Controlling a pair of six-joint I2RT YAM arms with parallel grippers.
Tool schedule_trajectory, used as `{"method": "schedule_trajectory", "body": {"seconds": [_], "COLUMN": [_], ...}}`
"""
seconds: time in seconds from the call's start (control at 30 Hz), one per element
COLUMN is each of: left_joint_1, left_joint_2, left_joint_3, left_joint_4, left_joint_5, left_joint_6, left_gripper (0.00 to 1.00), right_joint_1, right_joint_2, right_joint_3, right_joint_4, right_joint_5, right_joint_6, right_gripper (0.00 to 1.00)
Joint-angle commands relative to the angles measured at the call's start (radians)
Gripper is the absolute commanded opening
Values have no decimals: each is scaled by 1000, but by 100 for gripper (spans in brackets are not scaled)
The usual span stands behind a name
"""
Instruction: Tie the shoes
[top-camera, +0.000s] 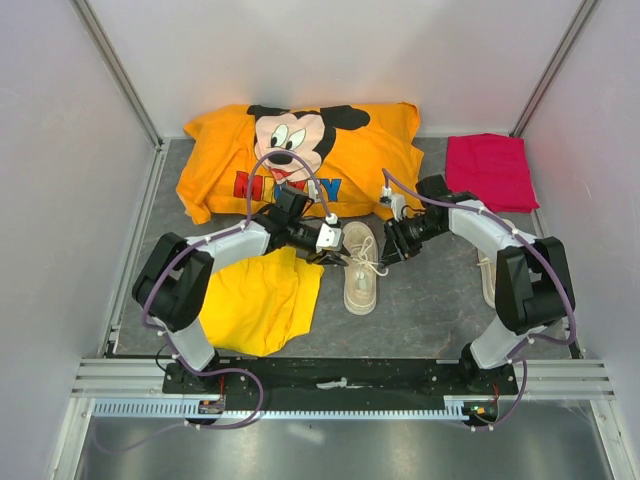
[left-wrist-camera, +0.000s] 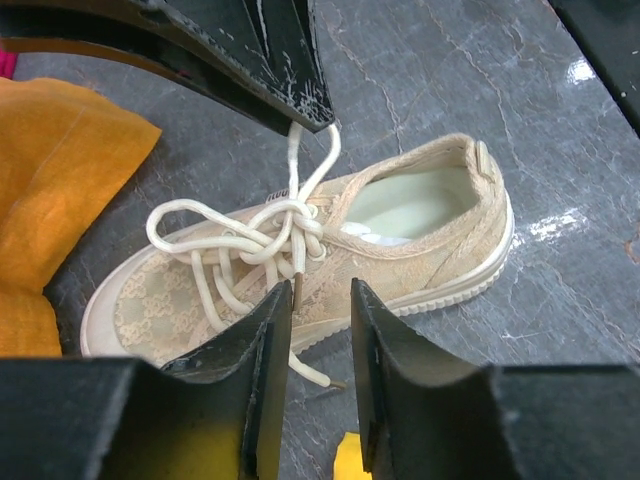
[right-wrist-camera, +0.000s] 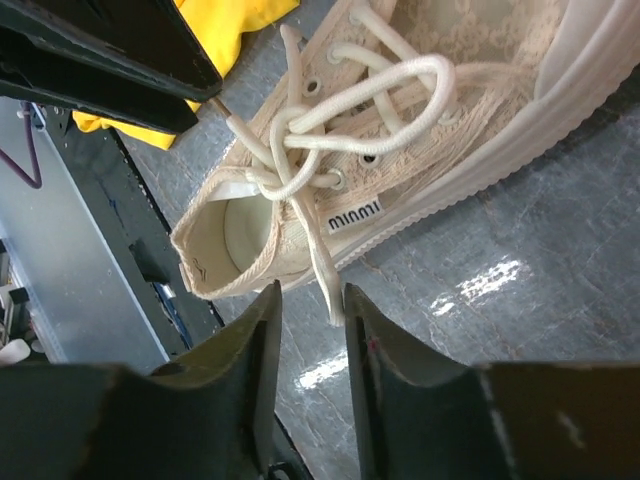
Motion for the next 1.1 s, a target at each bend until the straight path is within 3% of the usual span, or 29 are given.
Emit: {"method": "schedule_trajectory", "body": {"seconds": [0.0,0.17,0.7,0.93,1.07], "left_joint_1": [-4,-4,-4,-4,-4], "left_joint_2": [15,16,36,45,48], "left_joint_3": [38,39,56,69,75], "left_joint_4": [-19,-19,-20,-23,-39], "left_joint_5": [6,9,12,18,25], "left_joint_6": [77,77,67,64,76], "left_gripper": [34,33,32,29,20], "right_joint_1": [-1,0,69,72,72], "right_joint_2": [34,83,154,151,146], "right_joint_3": [84,154,176,167,164], "right_joint_4": [-12,-11,-26,-29,-31], "right_joint_5": [-39,-52,-78,-58,-55], "right_joint_6": [-79,-115,-195,-201,-201], "right_gripper": [43,47,35,21,9]}}
